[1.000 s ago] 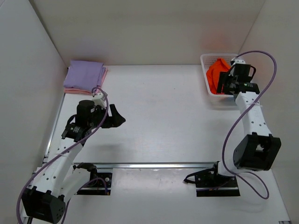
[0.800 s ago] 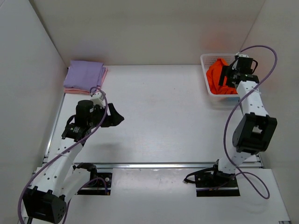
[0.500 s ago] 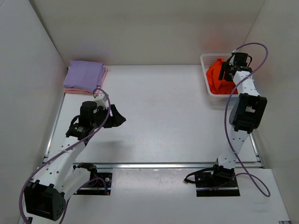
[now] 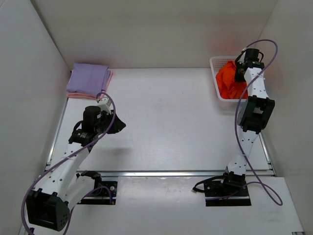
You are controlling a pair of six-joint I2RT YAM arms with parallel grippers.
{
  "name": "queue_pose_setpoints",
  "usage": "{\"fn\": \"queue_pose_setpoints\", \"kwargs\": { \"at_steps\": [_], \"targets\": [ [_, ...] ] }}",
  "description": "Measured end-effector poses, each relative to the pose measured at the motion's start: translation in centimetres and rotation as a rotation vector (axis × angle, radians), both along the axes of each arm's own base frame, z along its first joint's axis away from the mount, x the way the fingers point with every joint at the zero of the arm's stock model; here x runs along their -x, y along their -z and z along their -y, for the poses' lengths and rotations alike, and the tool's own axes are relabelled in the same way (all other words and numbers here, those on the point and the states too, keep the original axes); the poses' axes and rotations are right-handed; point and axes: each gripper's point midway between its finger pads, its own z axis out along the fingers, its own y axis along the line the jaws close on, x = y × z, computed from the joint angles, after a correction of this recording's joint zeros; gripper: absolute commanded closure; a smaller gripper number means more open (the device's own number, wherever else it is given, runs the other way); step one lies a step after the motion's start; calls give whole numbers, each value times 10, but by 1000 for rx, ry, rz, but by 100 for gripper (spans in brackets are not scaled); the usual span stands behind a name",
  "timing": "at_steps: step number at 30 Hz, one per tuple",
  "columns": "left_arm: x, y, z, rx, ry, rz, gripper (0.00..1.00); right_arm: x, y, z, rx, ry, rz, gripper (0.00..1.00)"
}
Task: Fold and stack the t-shirts
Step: Grab crumpled tshirt from bin with the right arm, then move the tshirt to the center of the board
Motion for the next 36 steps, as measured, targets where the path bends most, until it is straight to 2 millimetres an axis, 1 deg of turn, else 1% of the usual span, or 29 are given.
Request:
{"fn": "queue_pose_setpoints", "kwargs": {
  "at_steps": [3,5,6,7,8,10,11,12,13,14,15,16,17,18,19,20,21,22,24,26,28,29,31,32,33,34,35,36],
  "targets": [
    [1,-4,0,0,-2,16,68,7,-23,-2,5,-5,18,100],
    [3,-11,3,7,6,28,67,15,-53,-7,5,-16,63,100],
    [3,-17,6,15,12,43,65,22,-73,-9,8,-20,91,100],
    [4,-19,7,18,15,49,64,30,-98,-12,15,-24,133,99],
    [5,-24,9,28,20,60,64,40,-128,-17,25,-30,188,100],
    [9,-34,12,48,27,86,61,67,-189,-30,43,-51,306,100],
    [11,-38,12,57,29,96,59,86,-225,-39,52,-64,387,100],
    [14,-44,13,66,33,109,53,108,-263,-51,62,-85,473,100],
    [16,-52,13,75,37,125,50,127,-292,-63,70,-105,544,100],
    [17,-58,14,83,39,134,48,152,-328,-81,80,-140,636,100],
    [17,-65,14,90,41,147,45,172,-354,-101,81,-178,712,100],
    [16,-75,15,98,43,165,43,194,-375,-123,74,-227,777,100],
    [16,-83,15,107,45,180,42,207,-385,-138,63,-266,816,100],
    [15,-92,15,113,45,195,42,225,-393,-166,21,-342,856,100],
    [15,-101,15,123,47,213,41,248,-400,-188,-23,-412,894,100],
    [14,-113,15,134,46,234,40,268,-401,-203,-69,-463,917,100],
    [14,-121,15,141,44,248,40,277,-397,-210,-100,-485,920,100],
    [13,-130,14,149,41,266,40,285,-389,-218,-138,-506,918,100],
    [13,-144,13,162,38,290,39,287,-363,-234,-193,-543,873,100],
    [13,-153,13,172,37,308,40,279,-317,-258,-254,-588,755,100],
    [14,-155,14,182,39,306,37,270,-275,-280,-291,-625,640,100],
    [15,-154,15,185,41,302,37,263,-247,-294,-309,-647,567,100],
    [16,-148,19,194,51,287,33,253,-195,-315,-332,-674,423,88],
    [17,-143,22,199,56,274,32,251,-168,-324,-342,-682,345,72],
    [18,-136,24,206,63,257,28,249,-147,-330,-347,-684,283,61],
    [20,-127,27,212,70,237,27,248,-128,-337,-350,-691,224,40],
    [22,-116,30,219,76,208,27,247,-116,-342,-351,-690,187,26],
    [25,-105,34,224,84,178,26,244,-107,-346,-344,-691,163,21]
  ]
}}
